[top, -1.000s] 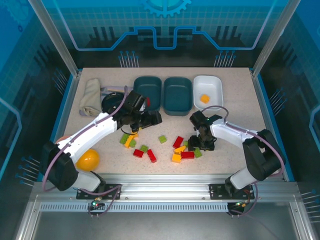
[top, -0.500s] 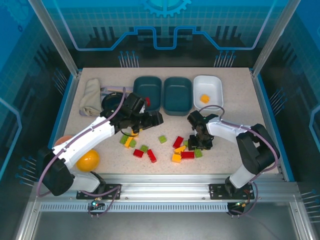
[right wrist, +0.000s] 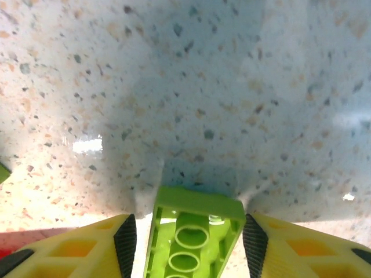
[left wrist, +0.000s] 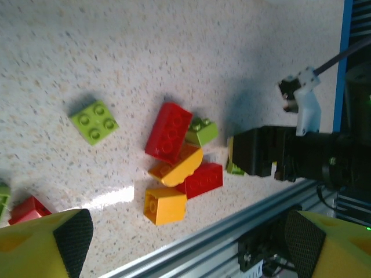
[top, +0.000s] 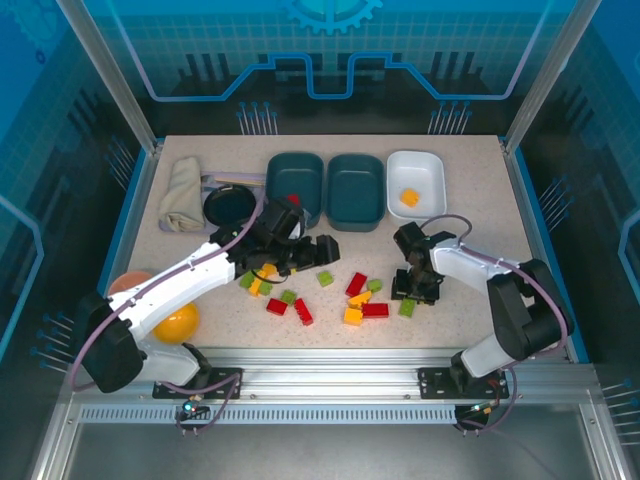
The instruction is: Sort the legos into containers by color
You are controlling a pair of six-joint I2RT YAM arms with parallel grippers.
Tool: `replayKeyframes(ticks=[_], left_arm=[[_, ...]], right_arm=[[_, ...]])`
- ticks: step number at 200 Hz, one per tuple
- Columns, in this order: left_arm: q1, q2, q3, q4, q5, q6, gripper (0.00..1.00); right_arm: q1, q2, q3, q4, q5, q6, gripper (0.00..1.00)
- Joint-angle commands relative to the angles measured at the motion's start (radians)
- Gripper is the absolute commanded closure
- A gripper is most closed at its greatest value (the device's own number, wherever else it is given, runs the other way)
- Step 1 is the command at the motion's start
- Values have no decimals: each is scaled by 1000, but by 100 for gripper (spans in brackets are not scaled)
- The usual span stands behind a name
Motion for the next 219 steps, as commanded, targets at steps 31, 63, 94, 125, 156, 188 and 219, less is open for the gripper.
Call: replayKeyframes(ticks=[31, 63, 94, 125, 156, 188, 219], left_arm=[[-22, -70, -76, 63, 85, -3, 10], [-23, -77, -103, 104, 116, 4, 10], [-24, -84, -114, 130, 119, -3, 10], [-24, -81, -110, 138, 109, -12, 10], [-7, -78, -46, 72, 51, -16, 9], [82, -48, 78, 14, 52, -4, 8], [183, 24, 206, -19, 48, 38, 8]], right_arm=[[-5, -49, -67, -2, -71, 191, 43], [1, 10, -52, 16, -50, 189, 51], [3, 39, -25, 27, -34, 182, 60], [12, 30, -9, 29, -12, 156, 71], [82, -47, 92, -60, 91, 105, 73], [150, -26, 327, -112, 137, 26, 72], [140, 150, 593, -112, 117, -41, 72]])
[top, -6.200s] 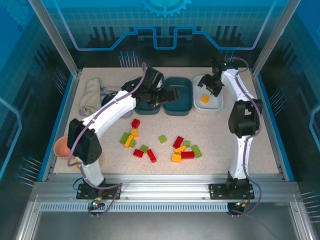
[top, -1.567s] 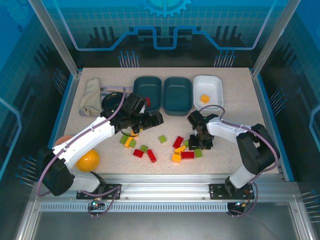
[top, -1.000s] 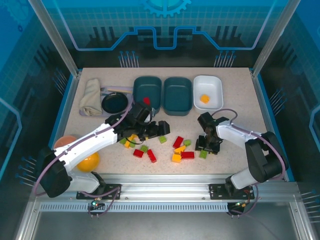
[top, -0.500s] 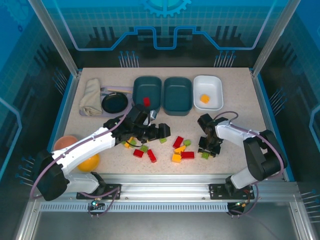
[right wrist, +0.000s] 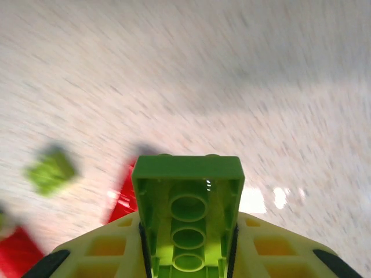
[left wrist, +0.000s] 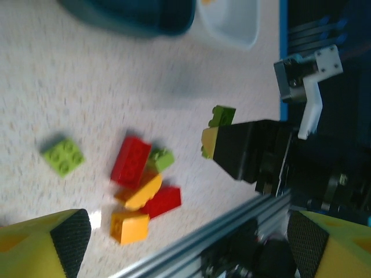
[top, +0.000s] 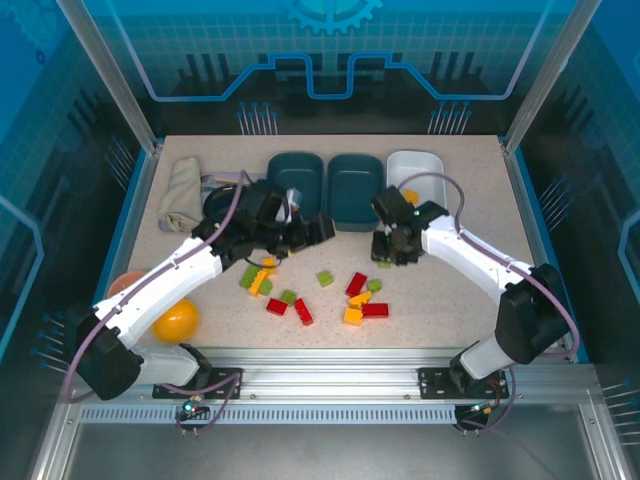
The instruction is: Sort the legos into containers by color
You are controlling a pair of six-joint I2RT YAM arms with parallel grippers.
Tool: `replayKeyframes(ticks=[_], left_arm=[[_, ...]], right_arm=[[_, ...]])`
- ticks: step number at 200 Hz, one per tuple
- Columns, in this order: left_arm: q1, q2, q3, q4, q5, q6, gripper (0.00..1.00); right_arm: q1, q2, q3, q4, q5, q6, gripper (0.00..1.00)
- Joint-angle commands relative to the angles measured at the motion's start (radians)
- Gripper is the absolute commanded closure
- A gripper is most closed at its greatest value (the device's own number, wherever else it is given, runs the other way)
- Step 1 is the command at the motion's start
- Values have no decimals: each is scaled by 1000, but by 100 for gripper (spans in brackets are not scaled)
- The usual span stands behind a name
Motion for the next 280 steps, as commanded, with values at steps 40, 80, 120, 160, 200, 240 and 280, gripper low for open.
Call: replayKeyframes(ticks=[40, 80, 120, 160, 200, 240, 280], left_arm=[[167, 160, 224, -70, -45, 83, 8], [218, 247, 272, -55, -67, 111, 8], [230, 279, 258, -35, -67, 106, 9], [232, 260, 231, -68, -94, 102, 9], [230, 187, 184, -140, -127, 77, 9], [230, 72, 103, -266, -160, 40, 11], [212, -57, -42, -353, -143, -11, 12]], right_arm=[[-59, 462, 532, -94, -16, -127, 72], [-113, 749, 864, -166, -59, -159, 71], [-137, 976, 1134, -264, -70, -181, 68], [-145, 1033, 1226, -299, -106, -186, 56], [-131, 914, 1235, -275, -119, -216, 45], [-85, 662, 1131, -216, -87, -247, 46], [17, 283, 659, 23, -85, -284, 46]])
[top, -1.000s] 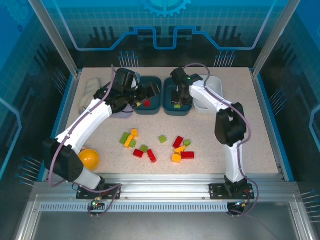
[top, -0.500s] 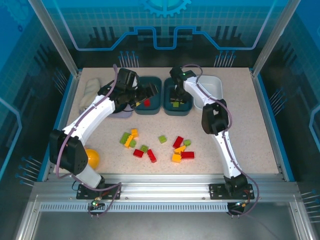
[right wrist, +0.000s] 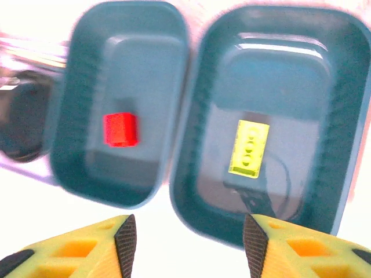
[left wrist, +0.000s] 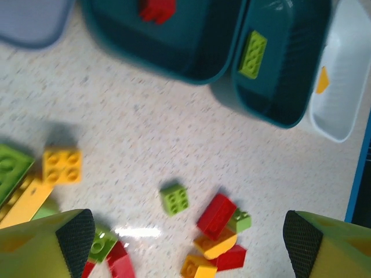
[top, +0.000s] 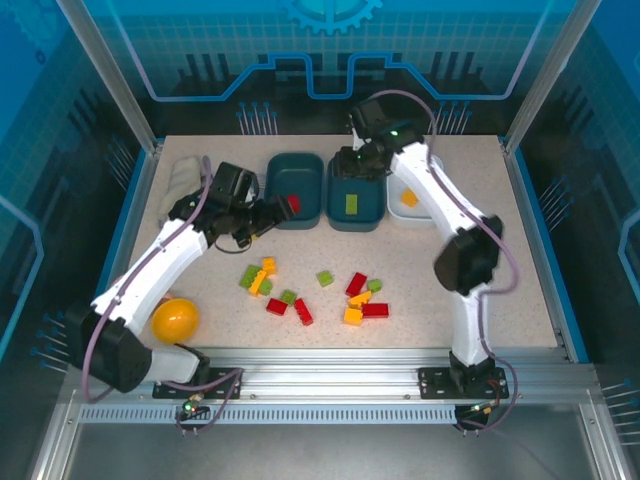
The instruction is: Sort the legos into containers by color
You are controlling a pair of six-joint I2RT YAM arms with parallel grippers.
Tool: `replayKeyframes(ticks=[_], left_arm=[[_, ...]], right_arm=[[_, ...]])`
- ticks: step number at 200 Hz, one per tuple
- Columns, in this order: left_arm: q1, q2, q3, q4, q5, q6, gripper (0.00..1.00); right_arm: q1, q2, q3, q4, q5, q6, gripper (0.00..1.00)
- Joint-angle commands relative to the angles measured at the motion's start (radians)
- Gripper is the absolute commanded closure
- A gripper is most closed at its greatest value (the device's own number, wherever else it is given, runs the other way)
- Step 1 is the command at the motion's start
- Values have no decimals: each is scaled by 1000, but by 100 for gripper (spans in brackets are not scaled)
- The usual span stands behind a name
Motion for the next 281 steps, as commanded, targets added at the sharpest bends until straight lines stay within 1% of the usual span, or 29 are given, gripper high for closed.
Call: replayKeyframes(ticks=[1, 27, 36, 38, 57, 69, 89, 112, 130, 146, 163, 183, 195, 204, 219, 263, 281], left_arm=[[-12, -66, -77, -108, -2, -49, 12], [-87, -101, -151, -150, -2, -112, 13], [-128, -103, -174, -154, -5, -148, 14], [-137, -103, -180, -154, -5, -158, 15], [-224, -97, -246, -126, -7, -257, 16], [-270, -80, -284, -101, -6, -325, 17], [-332, -29, -314, -65, 0, -412, 18], [-390, 35, -315, -19, -7, -468, 18], [-418, 98, -309, 17, -1, -502, 18], [-442, 147, -308, 41, -4, -535, 21], [-463, 187, -312, 70, -17, -564, 25], [-477, 238, -296, 115, -31, -562, 30], [-478, 274, -272, 118, -37, -555, 32], [-481, 298, -257, 114, -45, -551, 36], [-488, 329, -238, 86, -62, -555, 48], [-494, 372, -233, 62, -91, -552, 51], [-497, 384, -237, 86, -94, -540, 61]], right_arm=[[74, -196, -236, 142, -7, -41, 46], [158, -462, -626, 359, -58, -87, 43], [195, -544, -746, 434, -94, -118, 42], [209, -573, -794, 454, -100, -126, 42], [273, -721, -1035, 591, -172, -149, 38], [323, -803, -1162, 632, -180, -144, 36], [412, -890, -1291, 624, -148, -134, 34], [477, -941, -1368, 600, -106, -96, 32], [496, -969, -1402, 601, -87, -70, 30], [503, -987, -1414, 592, -72, -63, 30], [504, -1008, -1409, 574, -55, -68, 30], [505, -1037, -1413, 558, -38, -72, 30], [505, -1057, -1420, 547, -30, -71, 30], [505, -1070, -1423, 538, -27, -70, 30], [504, -1089, -1431, 523, -22, -61, 30], [498, -1138, -1451, 514, 2, -36, 30], [492, -1133, -1448, 514, 11, -31, 30]])
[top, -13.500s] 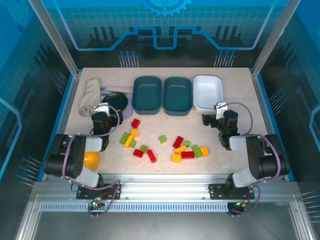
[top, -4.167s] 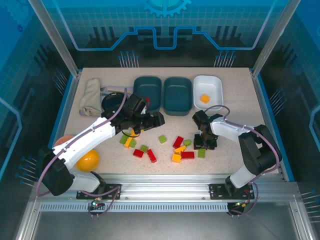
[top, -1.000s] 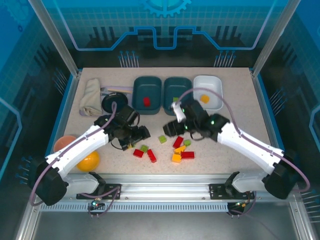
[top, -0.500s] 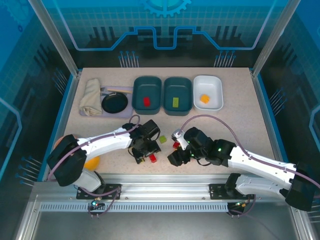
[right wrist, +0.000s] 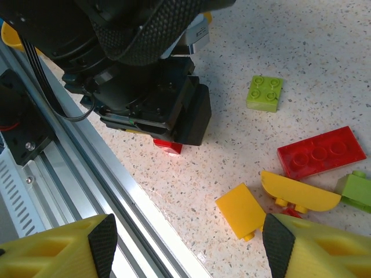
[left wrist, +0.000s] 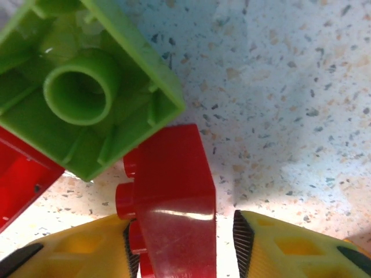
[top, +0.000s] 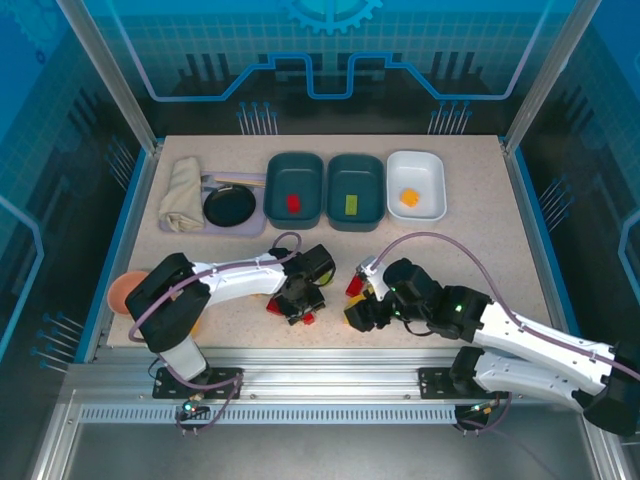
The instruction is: Sort the legos into containers by color
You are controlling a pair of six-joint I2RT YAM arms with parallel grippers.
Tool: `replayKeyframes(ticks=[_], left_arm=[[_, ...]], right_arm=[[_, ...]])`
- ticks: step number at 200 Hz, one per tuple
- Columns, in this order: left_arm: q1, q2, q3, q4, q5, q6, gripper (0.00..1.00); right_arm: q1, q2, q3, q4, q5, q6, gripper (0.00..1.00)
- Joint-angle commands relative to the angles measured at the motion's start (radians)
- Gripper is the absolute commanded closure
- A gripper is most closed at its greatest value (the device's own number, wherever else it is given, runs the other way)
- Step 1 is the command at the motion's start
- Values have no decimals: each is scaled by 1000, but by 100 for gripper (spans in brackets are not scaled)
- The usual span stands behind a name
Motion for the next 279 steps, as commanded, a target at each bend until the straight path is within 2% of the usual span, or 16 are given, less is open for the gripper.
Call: replayKeyframes(ticks=[1, 30, 47, 78, 104, 147, 211, 239, 279], left_arm=[[-10, 26, 16, -15, -29, 4, 62], [-15, 15, 55, -53, -66, 32, 74], [-18, -15, 106, -111, -98, 63, 75], [-2, -81, 258, -255, -188, 146, 75], [89, -86, 382, -298, -199, 254, 75], [294, -4, 585, -289, -166, 435, 75], [452, 265, 856, -207, -73, 609, 75], [472, 424, 1015, -179, -50, 656, 74], [488, 675, 1290, -278, -53, 686, 74]], right_arm=[[3, -8, -9, -12, 31, 22, 30], [-22, 1, 11, -45, 87, 62, 30], [-47, -4, 39, -73, 140, 89, 28], [-153, -1, 116, -82, 142, 113, 29], [-247, 40, 177, -17, 69, 132, 29], [-346, 159, 290, 111, -4, 200, 29], [-417, 368, 410, 214, -97, 308, 28], [-437, 438, 461, 204, -121, 337, 28], [-465, 501, 499, 176, -144, 349, 28]])
